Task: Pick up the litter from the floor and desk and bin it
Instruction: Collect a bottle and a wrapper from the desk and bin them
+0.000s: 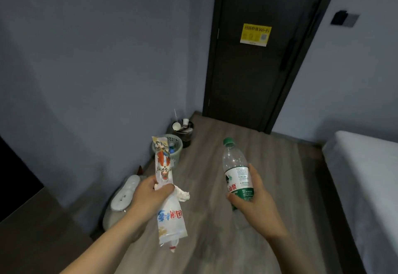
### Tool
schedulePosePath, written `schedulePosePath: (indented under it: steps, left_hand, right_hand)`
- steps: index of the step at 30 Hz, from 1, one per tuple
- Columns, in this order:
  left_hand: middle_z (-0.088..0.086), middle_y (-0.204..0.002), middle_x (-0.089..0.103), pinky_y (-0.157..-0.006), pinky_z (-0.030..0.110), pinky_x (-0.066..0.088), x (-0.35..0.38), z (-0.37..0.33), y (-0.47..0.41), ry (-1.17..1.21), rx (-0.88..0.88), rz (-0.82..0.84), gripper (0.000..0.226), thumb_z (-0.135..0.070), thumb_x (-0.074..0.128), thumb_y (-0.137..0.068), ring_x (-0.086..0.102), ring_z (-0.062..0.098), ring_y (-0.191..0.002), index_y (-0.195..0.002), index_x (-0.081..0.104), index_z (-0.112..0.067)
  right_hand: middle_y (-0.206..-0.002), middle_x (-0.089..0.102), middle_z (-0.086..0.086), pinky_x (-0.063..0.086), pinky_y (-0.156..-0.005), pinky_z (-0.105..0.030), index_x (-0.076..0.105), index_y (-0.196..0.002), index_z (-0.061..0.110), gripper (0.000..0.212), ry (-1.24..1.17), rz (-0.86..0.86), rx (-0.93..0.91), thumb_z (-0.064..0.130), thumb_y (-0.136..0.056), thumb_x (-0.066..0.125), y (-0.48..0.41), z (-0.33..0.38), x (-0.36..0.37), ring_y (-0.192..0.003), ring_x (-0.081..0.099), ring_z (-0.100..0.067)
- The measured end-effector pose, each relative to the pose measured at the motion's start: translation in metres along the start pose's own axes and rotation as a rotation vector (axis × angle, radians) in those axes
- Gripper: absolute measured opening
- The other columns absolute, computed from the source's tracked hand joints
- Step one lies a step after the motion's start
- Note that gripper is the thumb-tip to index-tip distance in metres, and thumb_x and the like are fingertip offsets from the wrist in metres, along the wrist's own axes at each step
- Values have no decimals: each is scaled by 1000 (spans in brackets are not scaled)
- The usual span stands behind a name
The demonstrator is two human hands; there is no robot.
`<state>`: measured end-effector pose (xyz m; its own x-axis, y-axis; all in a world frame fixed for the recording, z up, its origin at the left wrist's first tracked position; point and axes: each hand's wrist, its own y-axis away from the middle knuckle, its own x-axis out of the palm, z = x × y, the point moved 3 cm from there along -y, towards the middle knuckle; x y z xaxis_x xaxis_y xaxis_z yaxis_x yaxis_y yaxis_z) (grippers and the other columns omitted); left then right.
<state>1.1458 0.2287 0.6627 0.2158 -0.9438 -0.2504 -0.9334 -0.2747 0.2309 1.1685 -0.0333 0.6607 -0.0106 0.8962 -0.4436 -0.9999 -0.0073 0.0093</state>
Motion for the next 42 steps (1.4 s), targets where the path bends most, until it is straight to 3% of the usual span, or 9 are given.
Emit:
schedulePosePath:
  steps: [10, 13, 18, 25, 29, 33, 36, 39, 42]
  left_hand:
    - [10, -84, 73, -79, 45, 57, 9, -15, -149, 52, -91, -94, 4, -9, 65, -84, 70, 28, -80, -84, 66, -13]
    - [9, -81, 74, -75, 42, 57, 4, -18, -207, 77, -92, -103, 7, -7, 66, -83, 70, 28, -78, -82, 68, -14]
    - [3, -83, 75, -73, 38, 57, -14, -31, -307, 70, -102, -79, 9, -10, 67, -82, 71, 23, -76, -89, 69, -17]
    - [-5, -70, 72, -45, 15, 45, -29, -45, -425, 50, -132, -94, 11, -8, 70, -80, 68, 5, -57, -81, 69, -20]
    - [-5, -69, 71, -51, 20, 45, -24, -43, -478, -13, -182, -112, 10, -12, 70, -81, 68, 8, -61, -77, 68, -21]
    - [-2, -78, 73, -62, 28, 52, -12, -49, -539, -43, -210, -151, 10, -14, 70, -82, 70, 15, -70, -80, 67, -23]
    - [3, -82, 73, -76, 40, 57, 3, -60, -582, -33, -239, -185, 11, -13, 70, -82, 70, 22, -74, -82, 67, -23]
    - [5, -85, 73, -80, 45, 57, 16, -73, -619, -24, -260, -202, 9, -14, 69, -82, 71, 25, -79, -87, 68, -22]
    - [2, -82, 73, -73, 38, 58, 21, -76, -652, -48, -275, -237, 7, -16, 68, -83, 71, 22, -76, -86, 67, -23]
  right_hand:
    - [-99, 59, 16, 49, -56, -10, 27, -148, 34, 89, 16, 99, 50, 15, -77, 77, -163, -2, 37, -75, 65, -1]
    - [-105, 61, 10, 58, -62, -25, 27, -148, 33, 89, 36, 135, 40, 15, -76, 77, -217, 4, 58, -80, 68, -12]
    - [-108, 62, 2, 60, -62, -30, 24, -147, 36, 91, 79, 177, 54, 23, -75, 79, -305, 14, 98, -80, 69, -13]
    - [-122, 56, 2, 50, -58, -12, 17, -151, 35, 99, 136, 221, 105, 32, -74, 79, -409, 15, 145, -90, 63, -8]
    - [-125, 54, 1, 48, -54, -9, 15, -151, 35, 98, 148, 254, 135, 29, -75, 77, -470, 8, 158, -88, 62, -5]
    - [-128, 50, 0, 59, -70, -26, 13, -152, 34, 98, 124, 301, 147, 24, -77, 76, -546, 2, 167, -94, 64, -14]
    - [-125, 53, -3, 60, -72, -34, 16, -152, 31, 97, 79, 347, 148, 20, -77, 77, -605, -2, 168, -91, 66, -18]
    - [-115, 56, 5, 58, -61, -22, 21, -149, 32, 93, 76, 396, 125, 23, -76, 77, -658, -3, 171, -82, 68, -11]
    - [-102, 51, 19, 46, -52, -6, 26, -142, 38, 83, 92, 471, 96, 21, -78, 75, -703, -8, 184, -79, 62, 9]
